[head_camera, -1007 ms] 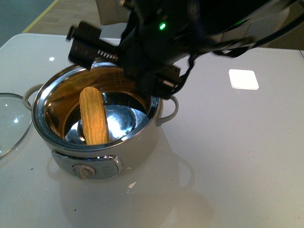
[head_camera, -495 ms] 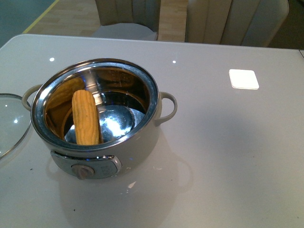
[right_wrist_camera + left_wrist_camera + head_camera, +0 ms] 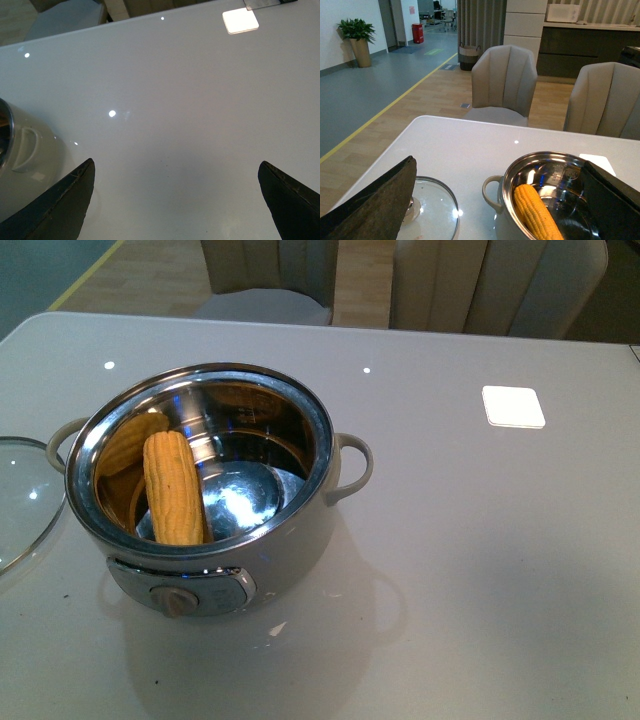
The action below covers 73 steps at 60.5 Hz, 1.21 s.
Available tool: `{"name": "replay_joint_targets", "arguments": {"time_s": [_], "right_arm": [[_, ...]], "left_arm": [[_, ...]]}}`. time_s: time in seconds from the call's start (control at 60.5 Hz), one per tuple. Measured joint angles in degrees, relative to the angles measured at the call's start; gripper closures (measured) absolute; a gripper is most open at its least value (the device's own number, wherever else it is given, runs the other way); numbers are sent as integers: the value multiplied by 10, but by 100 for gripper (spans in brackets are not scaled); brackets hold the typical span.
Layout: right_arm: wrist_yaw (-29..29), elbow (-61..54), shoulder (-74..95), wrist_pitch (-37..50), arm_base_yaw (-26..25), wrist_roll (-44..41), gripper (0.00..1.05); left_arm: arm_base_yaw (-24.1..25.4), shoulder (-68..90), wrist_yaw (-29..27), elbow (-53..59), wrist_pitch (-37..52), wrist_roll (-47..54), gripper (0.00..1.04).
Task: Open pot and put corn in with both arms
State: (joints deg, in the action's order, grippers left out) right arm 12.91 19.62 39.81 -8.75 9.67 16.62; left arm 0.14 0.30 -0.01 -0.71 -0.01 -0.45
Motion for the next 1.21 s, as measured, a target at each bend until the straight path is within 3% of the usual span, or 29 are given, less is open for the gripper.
{"name": "replay_joint_targets", "arguments": {"time_s": [0.116, 0.215, 0.314, 0.396, 0.462, 0.595, 0.644, 1.206], "right_arm": [[-1, -1, -1, 2, 0, -3, 9], [-52, -87, -28, 221, -16, -83, 24], [-65, -131, -55, 341, -29, -126, 40], [-75, -139, -76, 350, -39, -143, 52], [-123, -148, -95, 340, -75, -152, 65], [-127, -162, -126, 319, -94, -156, 87], [-128, -167, -146, 306, -94, -160, 102], [-128, -186, -260, 226, -95, -163, 103]], "left_arm": [[0, 0, 0, 0, 0, 0, 7], [0, 0, 0, 0, 0, 0, 7], [0, 0, 0, 0, 0, 0, 7], [0, 0, 0, 0, 0, 0, 7], [0, 0, 0, 0, 0, 0, 7], [0, 0, 0, 0, 0, 0, 7], [0, 0, 0, 0, 0, 0, 7], [0, 0, 0, 0, 0, 0, 7]]}}
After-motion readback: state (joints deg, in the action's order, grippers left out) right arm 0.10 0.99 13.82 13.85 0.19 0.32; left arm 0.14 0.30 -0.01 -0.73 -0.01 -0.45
